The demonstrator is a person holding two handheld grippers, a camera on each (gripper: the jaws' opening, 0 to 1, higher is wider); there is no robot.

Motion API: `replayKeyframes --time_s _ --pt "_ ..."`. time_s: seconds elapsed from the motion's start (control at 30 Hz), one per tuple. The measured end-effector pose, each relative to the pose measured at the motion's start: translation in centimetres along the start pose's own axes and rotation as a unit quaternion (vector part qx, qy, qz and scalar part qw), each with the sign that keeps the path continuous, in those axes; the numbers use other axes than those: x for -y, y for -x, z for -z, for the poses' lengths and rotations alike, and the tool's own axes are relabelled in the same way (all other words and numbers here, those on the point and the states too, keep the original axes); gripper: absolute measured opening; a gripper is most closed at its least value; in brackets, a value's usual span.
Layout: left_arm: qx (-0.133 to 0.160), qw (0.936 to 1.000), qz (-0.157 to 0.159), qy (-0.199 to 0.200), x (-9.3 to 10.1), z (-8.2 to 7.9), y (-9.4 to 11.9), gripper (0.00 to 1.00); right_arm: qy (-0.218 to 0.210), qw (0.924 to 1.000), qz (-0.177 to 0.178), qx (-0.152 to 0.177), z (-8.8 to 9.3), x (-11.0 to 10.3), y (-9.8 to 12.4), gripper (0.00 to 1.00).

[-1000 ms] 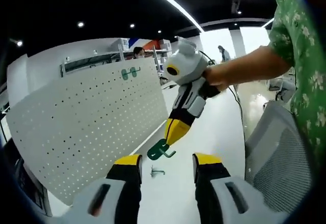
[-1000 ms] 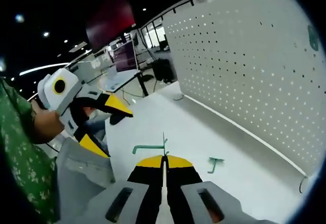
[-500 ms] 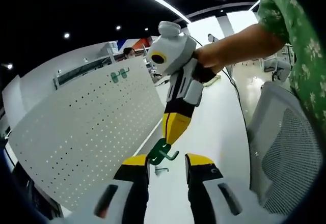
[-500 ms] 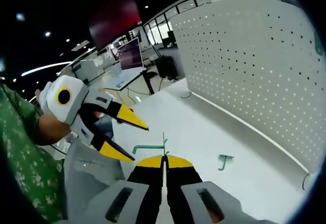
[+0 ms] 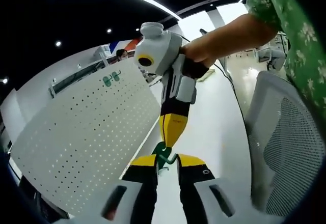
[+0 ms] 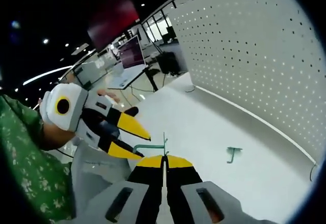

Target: Insert the hook assembly into the mounting plate slot until the hook locks in place.

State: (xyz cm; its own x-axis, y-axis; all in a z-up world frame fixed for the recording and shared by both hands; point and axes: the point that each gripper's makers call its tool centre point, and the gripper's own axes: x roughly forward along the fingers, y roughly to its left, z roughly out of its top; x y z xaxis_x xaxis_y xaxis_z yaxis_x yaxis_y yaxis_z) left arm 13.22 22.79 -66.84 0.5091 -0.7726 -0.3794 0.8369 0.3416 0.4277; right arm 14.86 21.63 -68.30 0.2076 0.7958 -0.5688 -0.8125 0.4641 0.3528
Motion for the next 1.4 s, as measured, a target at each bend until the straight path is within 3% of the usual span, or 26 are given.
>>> replayKeyframes --time_s 0.37,0.6,0.73,1.07,1.4 --pt "0.004 0.9999 -0.002 -0.010 0.1 -0.1 0.0 0.06 -0.021 0.9997 -0.009 -0.008 0.2 -0.1 0.1 0.00" --pt "0.011 0.9999 -0.003 0.003 -0.1 -0.3 0.0 0.03 -0.029 0.9995 -0.012 -0.004 0.2 -0.1 0.1 0.00" --pt "0.023 0.9988 -0.005 0.044 -0.5 -0.3 0.2 0.03 -0.032 0.9994 -0.014 0.003 0.1 -0.1 0.2 0.00" --pt "0.039 0.9942 -0.021 0.098 -1.4 -0.2 0.4 0.03 -0.019 0.9992 -0.012 0.034 -0.9 -0.2 0.4 0.00" --pt "0.060 0.9811 -0.053 0.176 -2.9 0.1 0.8 0.02 -0.014 0.9966 -0.005 0.081 -2.2 -0.1 0.4 0.00"
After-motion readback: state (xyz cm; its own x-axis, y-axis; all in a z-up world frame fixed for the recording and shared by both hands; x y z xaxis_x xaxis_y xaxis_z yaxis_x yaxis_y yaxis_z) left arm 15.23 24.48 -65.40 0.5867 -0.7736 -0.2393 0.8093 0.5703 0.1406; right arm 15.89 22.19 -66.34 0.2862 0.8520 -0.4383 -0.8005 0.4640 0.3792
